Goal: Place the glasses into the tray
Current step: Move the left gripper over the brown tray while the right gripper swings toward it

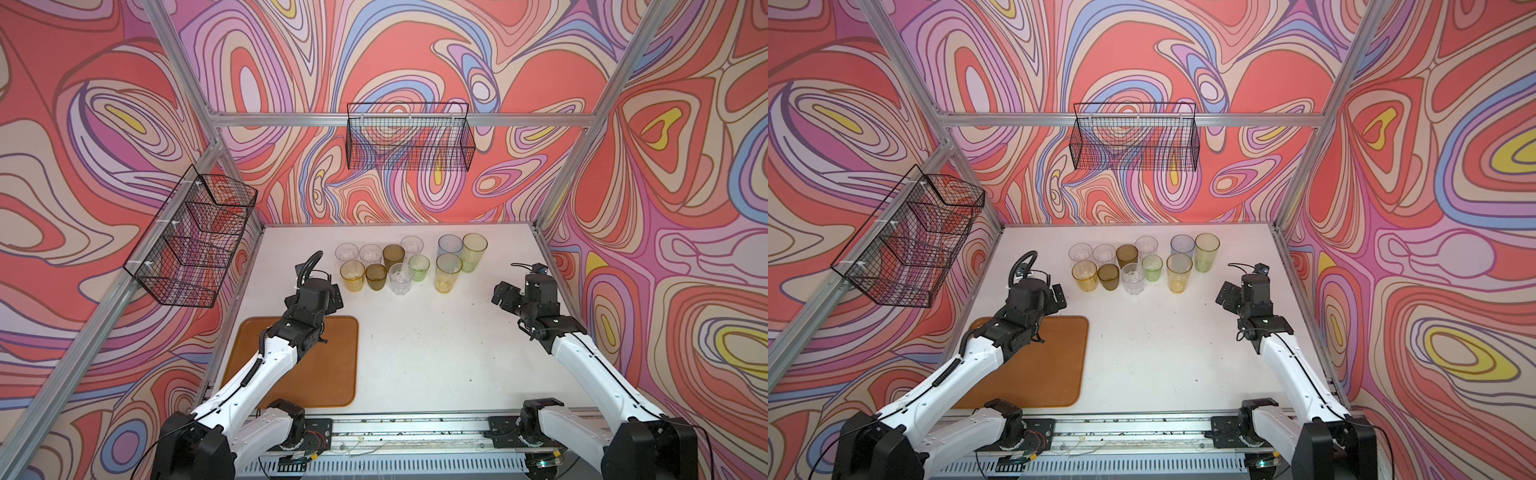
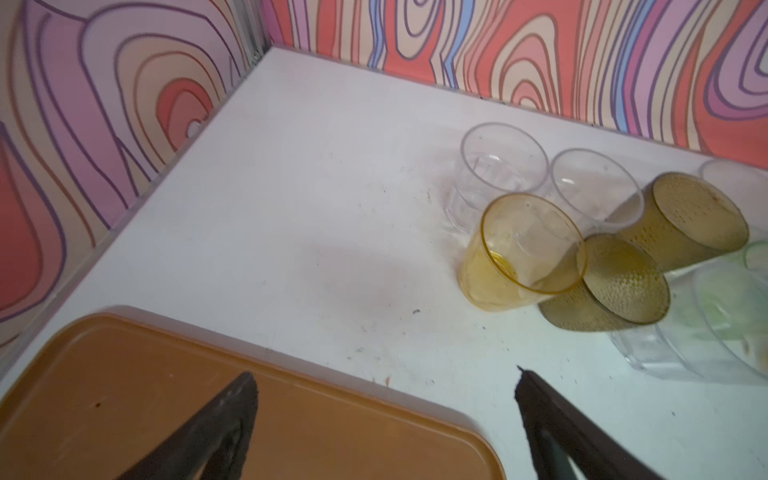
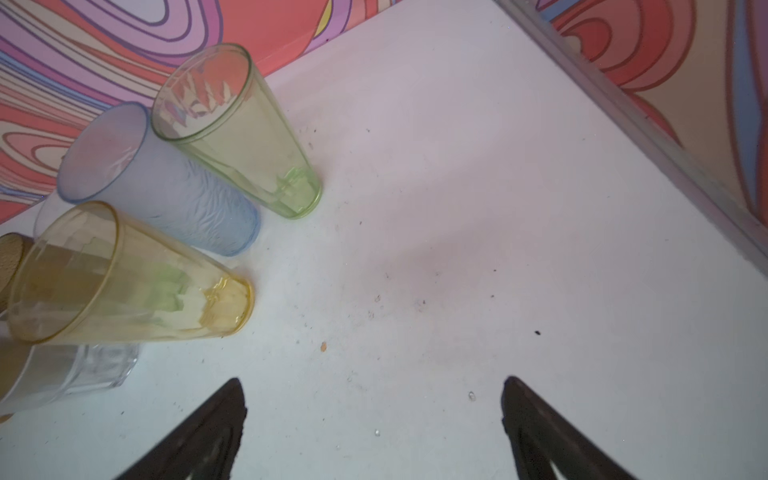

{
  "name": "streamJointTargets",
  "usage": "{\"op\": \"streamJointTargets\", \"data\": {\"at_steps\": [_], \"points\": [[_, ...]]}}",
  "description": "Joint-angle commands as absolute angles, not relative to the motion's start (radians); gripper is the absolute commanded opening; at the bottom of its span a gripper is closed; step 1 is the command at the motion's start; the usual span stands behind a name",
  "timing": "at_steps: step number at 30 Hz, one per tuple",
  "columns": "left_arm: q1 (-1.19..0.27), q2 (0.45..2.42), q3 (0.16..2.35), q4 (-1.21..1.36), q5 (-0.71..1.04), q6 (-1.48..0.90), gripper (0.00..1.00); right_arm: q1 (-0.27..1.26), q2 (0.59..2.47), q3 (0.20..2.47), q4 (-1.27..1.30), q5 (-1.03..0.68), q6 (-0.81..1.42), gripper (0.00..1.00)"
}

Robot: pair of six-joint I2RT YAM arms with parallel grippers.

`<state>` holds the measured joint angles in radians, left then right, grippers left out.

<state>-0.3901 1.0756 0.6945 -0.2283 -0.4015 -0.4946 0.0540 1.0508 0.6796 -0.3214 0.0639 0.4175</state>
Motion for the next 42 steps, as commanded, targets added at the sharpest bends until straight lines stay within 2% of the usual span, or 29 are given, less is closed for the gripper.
{"op": "streamJointTargets", "data": {"at_steps": [1, 8, 21, 32, 42], "points": [[-0.451, 1.112, 0.707, -0.397, -0.319, -0.587, 0.97, 0.058, 1.039, 0.724, -0.403, -0.109, 0.434, 0.98], [-0.574, 1.183, 0.656, -0.335, -0.237, -0.695, 0.86, 0.058, 1.048, 0.749, -0.449, -0.248, 0.451, 0.98], [-0.703, 1.38, 0.626, -0.27, -0.164, -0.831, 0.7, 0.058, 1.071, 0.714, -0.429, -0.321, 0.479, 0.98], [-0.86, 1.513, 0.626, -0.172, -0.192, -0.932, 0.66, 0.058, 1.017, 0.667, -0.481, -0.359, 0.48, 0.97], [-1.011, 1.722, 0.806, -0.118, -0.187, -0.963, 0.66, 0.057, 0.938, 0.655, -0.58, -0.377, 0.476, 0.97]]}}
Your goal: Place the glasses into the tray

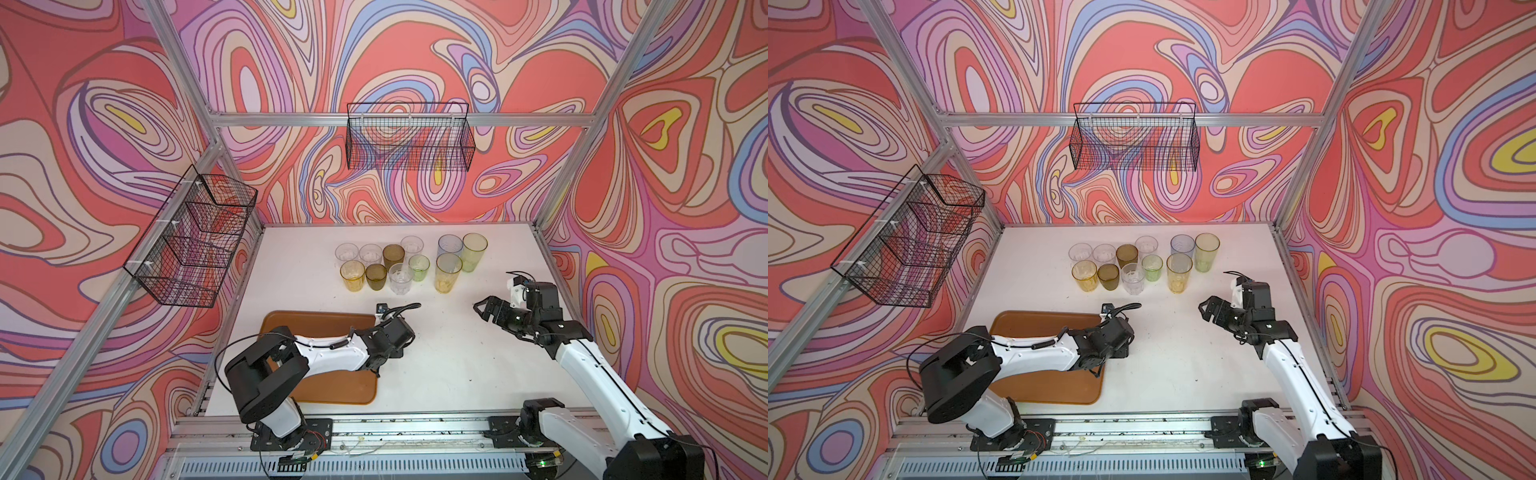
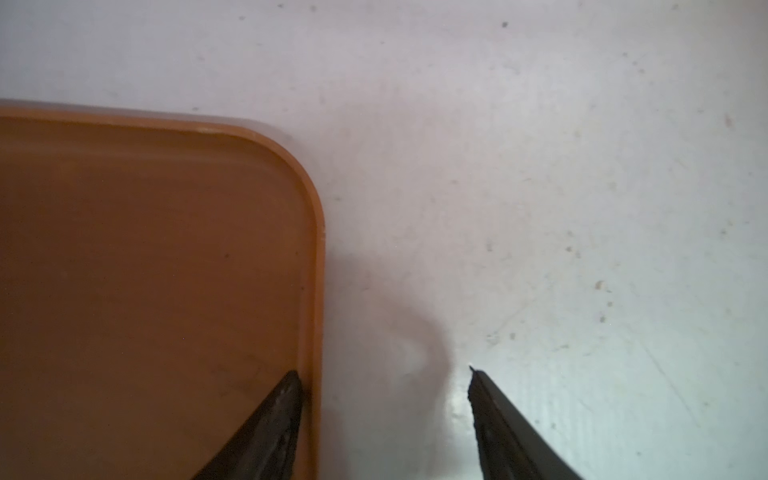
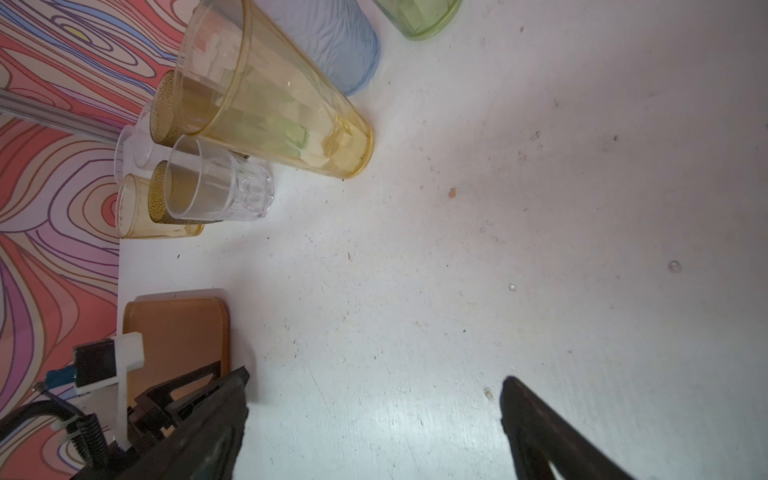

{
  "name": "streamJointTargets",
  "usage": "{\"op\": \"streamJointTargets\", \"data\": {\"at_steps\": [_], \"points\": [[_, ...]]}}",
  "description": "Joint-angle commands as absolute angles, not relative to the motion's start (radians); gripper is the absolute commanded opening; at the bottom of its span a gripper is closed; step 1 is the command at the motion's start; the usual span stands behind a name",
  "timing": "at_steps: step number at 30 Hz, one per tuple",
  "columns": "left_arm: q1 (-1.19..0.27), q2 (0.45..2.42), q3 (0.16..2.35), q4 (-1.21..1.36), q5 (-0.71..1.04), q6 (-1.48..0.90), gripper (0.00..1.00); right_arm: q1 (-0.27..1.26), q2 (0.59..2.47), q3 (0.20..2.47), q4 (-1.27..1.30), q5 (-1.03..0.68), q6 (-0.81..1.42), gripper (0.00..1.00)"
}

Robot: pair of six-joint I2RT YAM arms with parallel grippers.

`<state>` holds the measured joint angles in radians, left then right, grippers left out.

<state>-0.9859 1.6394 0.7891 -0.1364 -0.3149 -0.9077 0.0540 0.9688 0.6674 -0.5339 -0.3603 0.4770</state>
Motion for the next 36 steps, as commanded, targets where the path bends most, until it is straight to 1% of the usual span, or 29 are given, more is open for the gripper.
{"op": "streamJointTargets", "data": {"at_steps": [1, 6, 10, 11, 15, 18, 19, 22, 25, 28, 32, 36], "points": [[-1.016, 1.737, 0.822, -0.11, -0.176, -0.962, 0.66, 0.058, 0.928, 0.651, -0.582, -0.377, 0.477, 0.97], [-1.046, 1.769, 0.884, -0.079, -0.152, -0.963, 0.69, 0.058, 0.903, 0.615, -0.565, -0.37, 0.486, 0.96], [-1.053, 1.709, 0.852, -0.032, -0.143, -0.968, 0.73, 0.058, 0.905, 0.608, -0.554, -0.389, 0.496, 0.94], [-1.053, 1.683, 0.83, -0.019, -0.153, -0.975, 0.75, 0.057, 0.894, 0.597, -0.533, -0.406, 0.502, 0.94], [-1.052, 1.56, 0.742, -0.014, -0.206, -0.98, 0.91, 0.065, 0.892, 0.6, -0.505, -0.449, 0.543, 0.93], [-1.05, 1.436, 0.661, -0.03, -0.273, -0.992, 0.98, 0.096, 0.906, 0.617, -0.512, -0.437, 0.56, 0.93], [-1.047, 1.401, 0.637, -0.035, -0.289, -0.996, 0.99, 0.111, 0.909, 0.622, -0.511, -0.433, 0.565, 0.92], [-1.024, 1.288, 0.571, -0.063, -0.324, -1.011, 1.0, 0.198, 0.929, 0.644, -0.503, -0.39, 0.602, 0.91], [-1.0, 1.177, 0.525, -0.091, -0.34, -1.02, 1.0, 0.331, 0.973, 0.665, -0.478, -0.312, 0.651, 0.91], [-0.981, 1.072, 0.473, -0.166, -0.364, -1.019, 1.0, 0.457, 1.054, 0.689, -0.432, -0.263, 0.704, 0.89], [-0.955, 0.924, 0.46, -0.289, -0.382, -1.014, 1.0, 0.595, 1.176, 0.729, -0.37, -0.205, 0.75, 0.78], [-0.946, 0.795, 0.433, -0.366, -0.396, -1.027, 1.0, 0.682, 1.294, 0.768, -0.295, -0.202, 0.794, 0.69]]}}
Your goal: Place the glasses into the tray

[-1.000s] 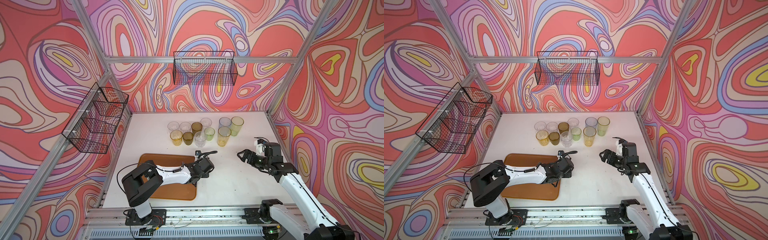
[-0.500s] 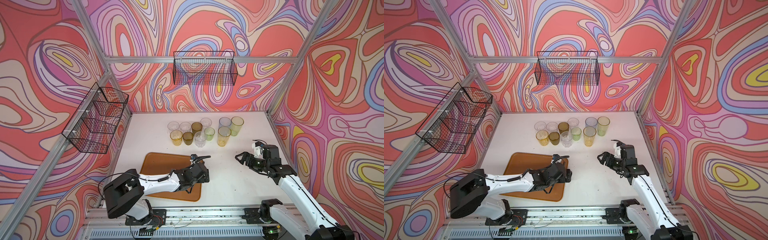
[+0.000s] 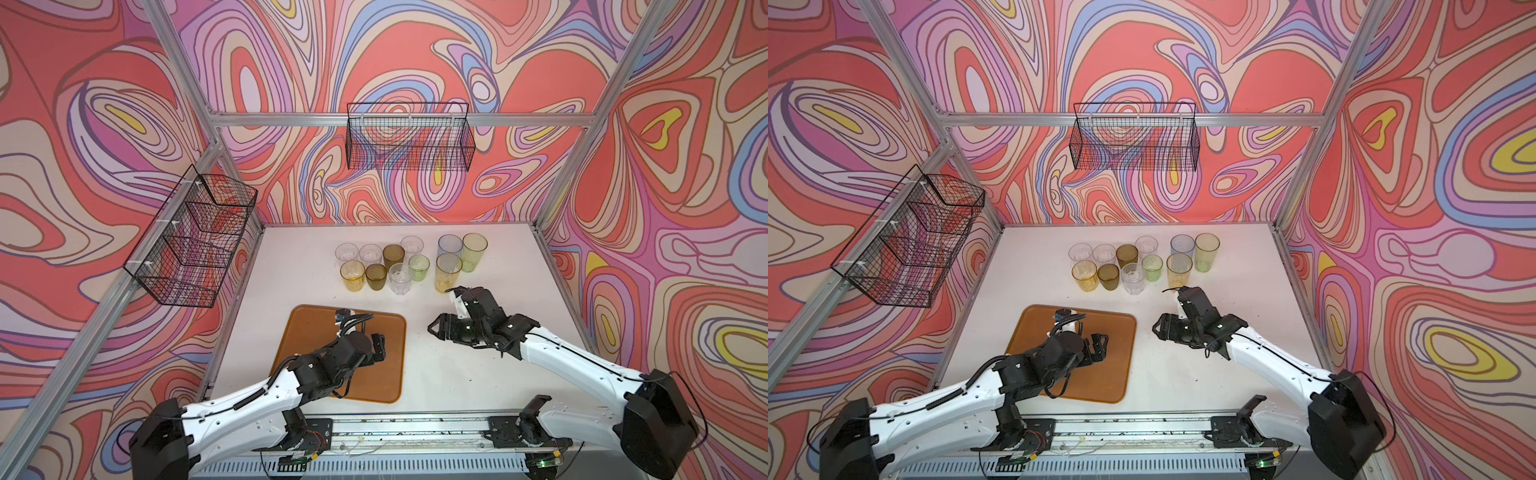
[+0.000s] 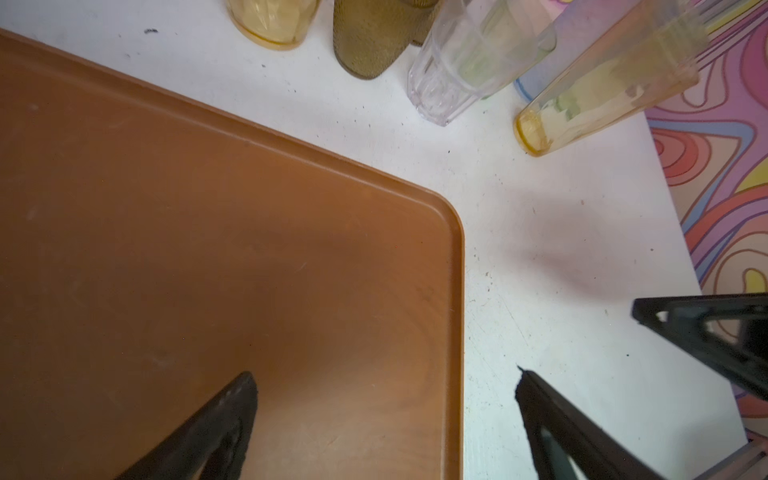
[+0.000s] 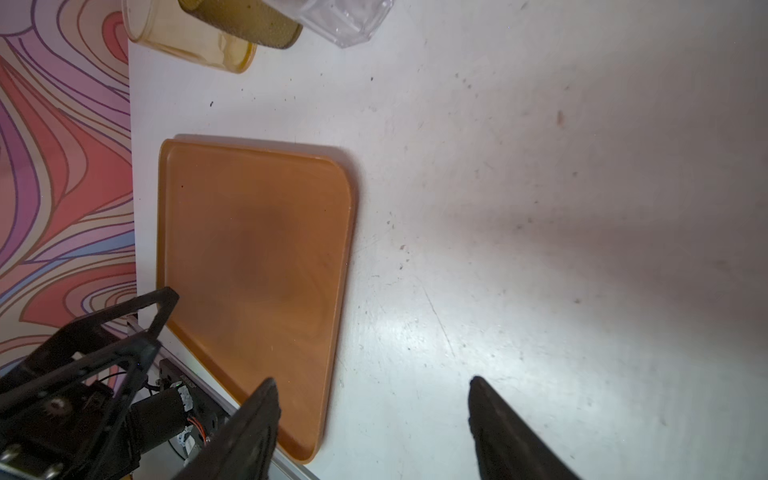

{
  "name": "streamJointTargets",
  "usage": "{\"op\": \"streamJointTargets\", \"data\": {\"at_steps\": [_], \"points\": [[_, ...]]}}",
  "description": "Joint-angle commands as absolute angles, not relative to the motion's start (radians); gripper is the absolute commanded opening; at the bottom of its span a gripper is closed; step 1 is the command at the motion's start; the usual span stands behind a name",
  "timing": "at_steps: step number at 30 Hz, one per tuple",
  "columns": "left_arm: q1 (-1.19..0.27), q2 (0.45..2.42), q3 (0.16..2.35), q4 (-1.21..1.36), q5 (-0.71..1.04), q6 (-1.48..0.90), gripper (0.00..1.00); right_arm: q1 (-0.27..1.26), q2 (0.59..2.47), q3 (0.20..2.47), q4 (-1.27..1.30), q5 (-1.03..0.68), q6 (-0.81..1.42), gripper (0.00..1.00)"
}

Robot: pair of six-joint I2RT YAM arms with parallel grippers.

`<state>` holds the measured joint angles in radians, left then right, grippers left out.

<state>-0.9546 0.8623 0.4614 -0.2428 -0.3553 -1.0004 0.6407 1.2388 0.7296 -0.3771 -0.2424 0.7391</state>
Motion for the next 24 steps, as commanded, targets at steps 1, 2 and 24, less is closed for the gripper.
{"op": "streamJointTargets", "data": {"at_steps": [1, 2, 24], "points": [[-0.948, 0.77, 0.427, -0.38, -0.395, -1.032, 1.0, 0.697, 1.322, 0.779, -0.282, -0.2, 0.8, 0.66], [-0.947, 0.749, 0.422, -0.392, -0.393, -1.035, 1.0, 0.713, 1.348, 0.793, -0.272, -0.195, 0.803, 0.62], [-0.947, 0.675, 0.401, -0.457, -0.388, -1.056, 1.0, 0.914, 1.661, 0.908, -0.253, -0.069, 0.868, 0.39]]}}
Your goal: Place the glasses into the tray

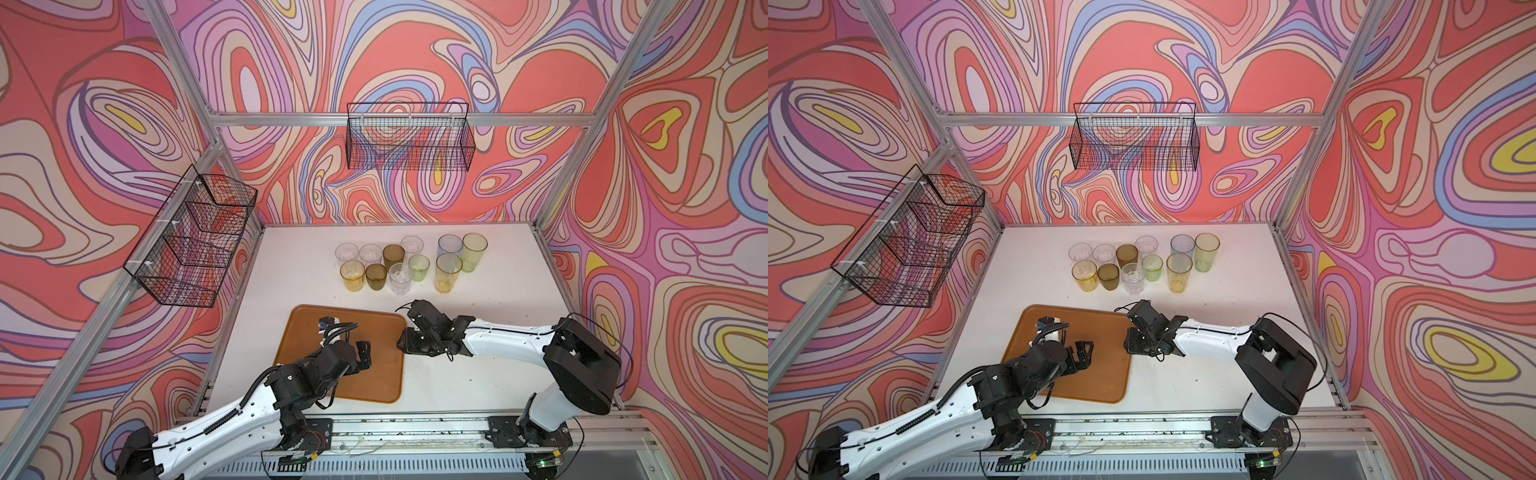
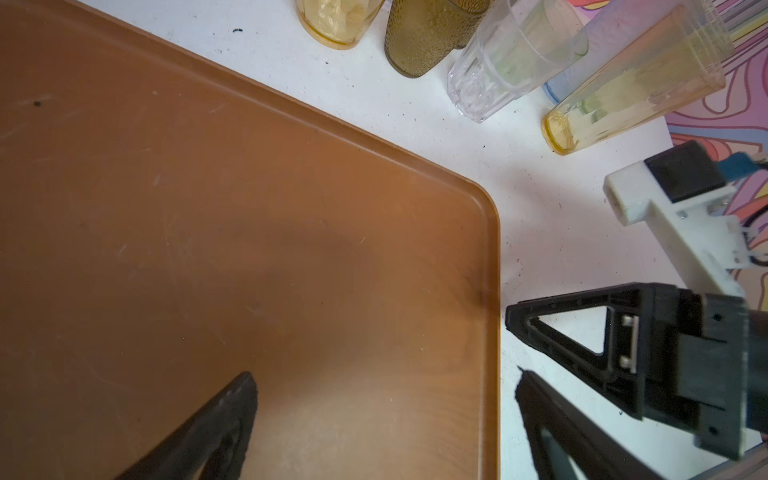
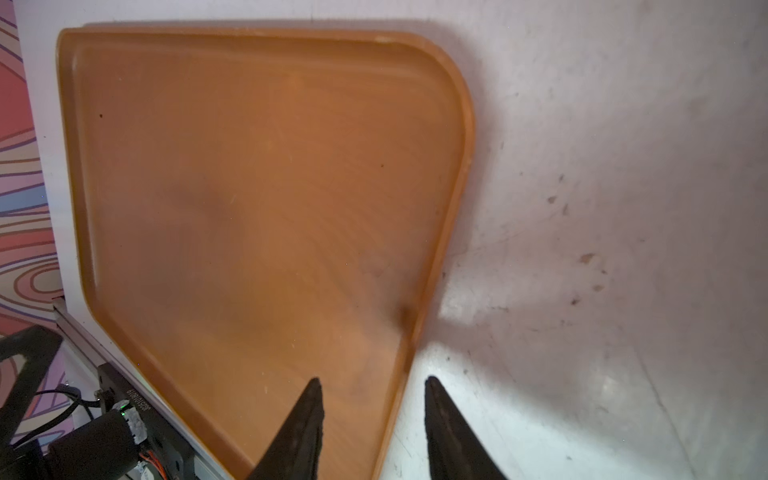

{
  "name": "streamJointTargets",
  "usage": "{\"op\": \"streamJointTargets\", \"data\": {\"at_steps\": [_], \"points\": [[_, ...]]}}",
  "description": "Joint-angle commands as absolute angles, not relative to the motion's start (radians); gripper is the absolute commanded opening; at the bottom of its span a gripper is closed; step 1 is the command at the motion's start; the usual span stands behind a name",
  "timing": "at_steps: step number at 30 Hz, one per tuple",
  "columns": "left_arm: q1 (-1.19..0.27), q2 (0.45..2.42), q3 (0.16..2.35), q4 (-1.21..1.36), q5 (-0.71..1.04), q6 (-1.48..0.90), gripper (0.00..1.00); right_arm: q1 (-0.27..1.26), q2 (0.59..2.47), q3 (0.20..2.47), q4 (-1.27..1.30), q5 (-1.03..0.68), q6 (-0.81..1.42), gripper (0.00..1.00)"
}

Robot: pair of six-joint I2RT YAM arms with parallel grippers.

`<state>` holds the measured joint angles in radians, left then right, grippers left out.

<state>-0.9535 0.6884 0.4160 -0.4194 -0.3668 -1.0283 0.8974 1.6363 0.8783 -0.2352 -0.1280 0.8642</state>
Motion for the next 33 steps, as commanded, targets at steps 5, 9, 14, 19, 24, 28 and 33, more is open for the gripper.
{"op": "streamJointTargets", "data": {"at_steps": [5, 9, 14, 19, 24, 28, 33], "points": [[-0.947, 0.657, 0.396, -0.471, -0.39, -1.061, 1.0, 0.935, 1.698, 0.933, -0.295, -0.028, 0.862, 0.32], [-0.948, 0.648, 0.391, -0.48, -0.399, -1.067, 1.0, 0.937, 1.717, 0.933, -0.296, -0.02, 0.875, 0.26], [-0.947, 0.643, 0.387, -0.481, -0.4, -1.071, 1.0, 0.938, 1.717, 0.928, -0.317, 0.015, 0.897, 0.18], [-0.948, 0.643, 0.388, -0.486, -0.406, -1.072, 1.0, 0.938, 1.71, 0.922, -0.331, 0.024, 0.897, 0.16], [-0.947, 0.643, 0.386, -0.487, -0.412, -1.071, 1.0, 0.938, 1.715, 0.921, -0.362, 0.032, 0.9, 0.15], [-0.948, 0.643, 0.383, -0.486, -0.413, -1.075, 1.0, 0.937, 1.716, 0.931, -0.403, 0.052, 0.9, 0.14], [-0.948, 0.646, 0.379, -0.486, -0.419, -1.075, 1.0, 0.938, 1.735, 0.976, -0.456, 0.078, 0.863, 0.15]]}}
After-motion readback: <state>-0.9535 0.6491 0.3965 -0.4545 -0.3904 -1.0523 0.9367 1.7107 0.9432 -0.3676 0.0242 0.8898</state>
